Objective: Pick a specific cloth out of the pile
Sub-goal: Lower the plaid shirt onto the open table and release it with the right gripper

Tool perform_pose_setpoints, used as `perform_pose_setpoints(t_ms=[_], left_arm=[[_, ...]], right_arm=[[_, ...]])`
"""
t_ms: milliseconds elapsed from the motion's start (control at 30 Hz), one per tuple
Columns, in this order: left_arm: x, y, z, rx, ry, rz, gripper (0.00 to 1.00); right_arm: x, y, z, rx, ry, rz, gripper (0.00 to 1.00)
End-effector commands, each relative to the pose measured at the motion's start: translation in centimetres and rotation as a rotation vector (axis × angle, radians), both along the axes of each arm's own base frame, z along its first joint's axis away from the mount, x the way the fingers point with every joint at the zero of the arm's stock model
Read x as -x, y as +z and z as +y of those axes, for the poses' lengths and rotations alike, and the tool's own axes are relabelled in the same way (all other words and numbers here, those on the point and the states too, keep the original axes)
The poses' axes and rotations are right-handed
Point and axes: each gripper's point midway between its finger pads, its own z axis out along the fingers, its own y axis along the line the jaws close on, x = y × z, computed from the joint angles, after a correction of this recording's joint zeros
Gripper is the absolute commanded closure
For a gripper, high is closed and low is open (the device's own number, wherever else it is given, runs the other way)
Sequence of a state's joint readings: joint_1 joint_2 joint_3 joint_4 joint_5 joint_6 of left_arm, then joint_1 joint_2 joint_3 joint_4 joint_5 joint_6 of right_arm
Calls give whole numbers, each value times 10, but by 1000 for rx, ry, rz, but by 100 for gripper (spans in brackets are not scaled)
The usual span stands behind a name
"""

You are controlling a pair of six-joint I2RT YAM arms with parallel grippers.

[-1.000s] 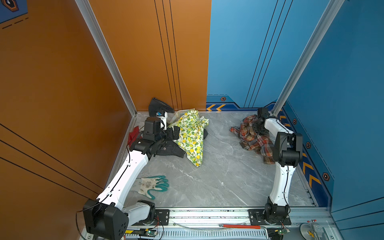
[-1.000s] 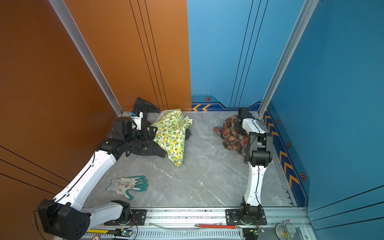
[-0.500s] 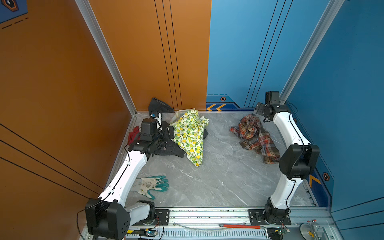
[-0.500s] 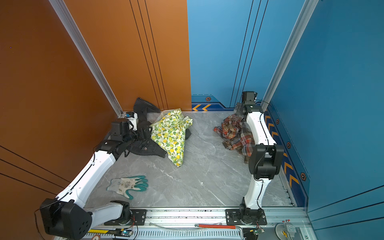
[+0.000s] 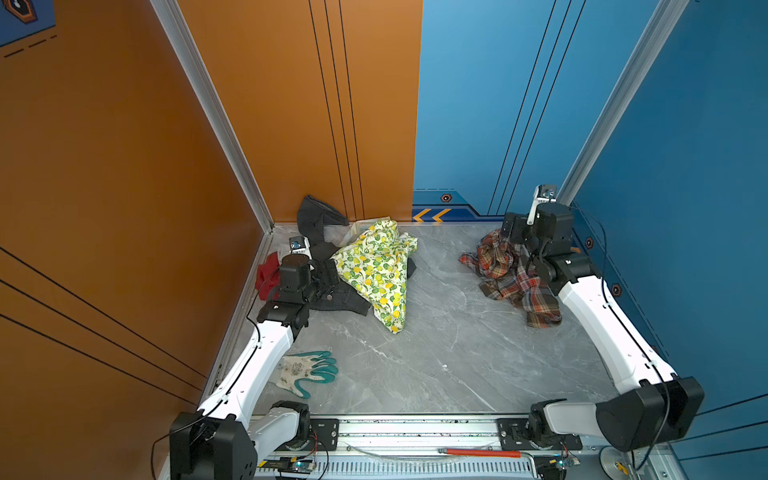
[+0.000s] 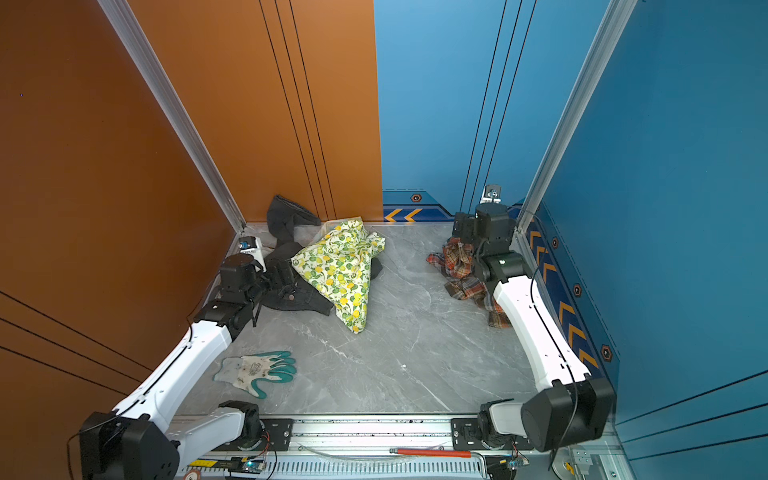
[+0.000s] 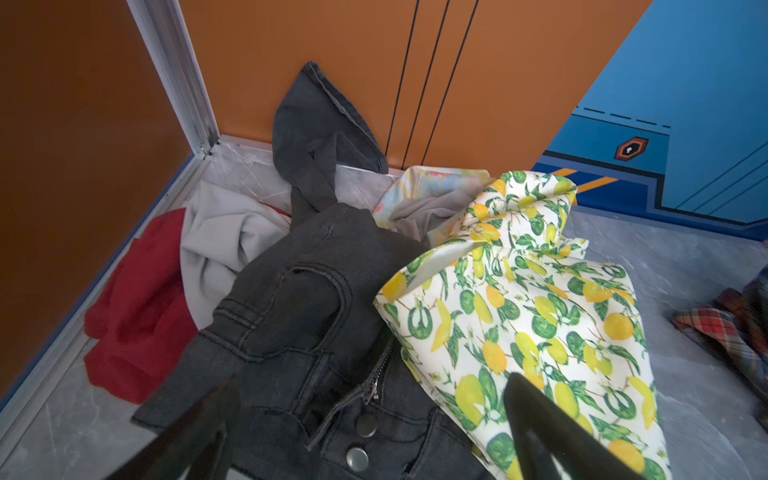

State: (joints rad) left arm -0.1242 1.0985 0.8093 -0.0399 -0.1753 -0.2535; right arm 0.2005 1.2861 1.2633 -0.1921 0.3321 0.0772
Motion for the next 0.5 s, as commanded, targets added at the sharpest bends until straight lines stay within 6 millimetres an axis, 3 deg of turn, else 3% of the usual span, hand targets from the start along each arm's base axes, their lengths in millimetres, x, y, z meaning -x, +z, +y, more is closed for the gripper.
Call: perform_pose_setpoints(t_ms=[0,133,233,467], left_arm=[[-1,9,24,-56,114,-90,2],[6,-19,51,-148,241,-61,2],[6,-41,59,-192,265,-60,2],[-9,-83,54,-228,213,-21,2]], right_arm=[[15,14,3,76,15,-151,0],[37,-16,5,83,48,-198,0],[47,-47,-3,84,31,-187,1],[51,-118,-15,54,20,-120,0]])
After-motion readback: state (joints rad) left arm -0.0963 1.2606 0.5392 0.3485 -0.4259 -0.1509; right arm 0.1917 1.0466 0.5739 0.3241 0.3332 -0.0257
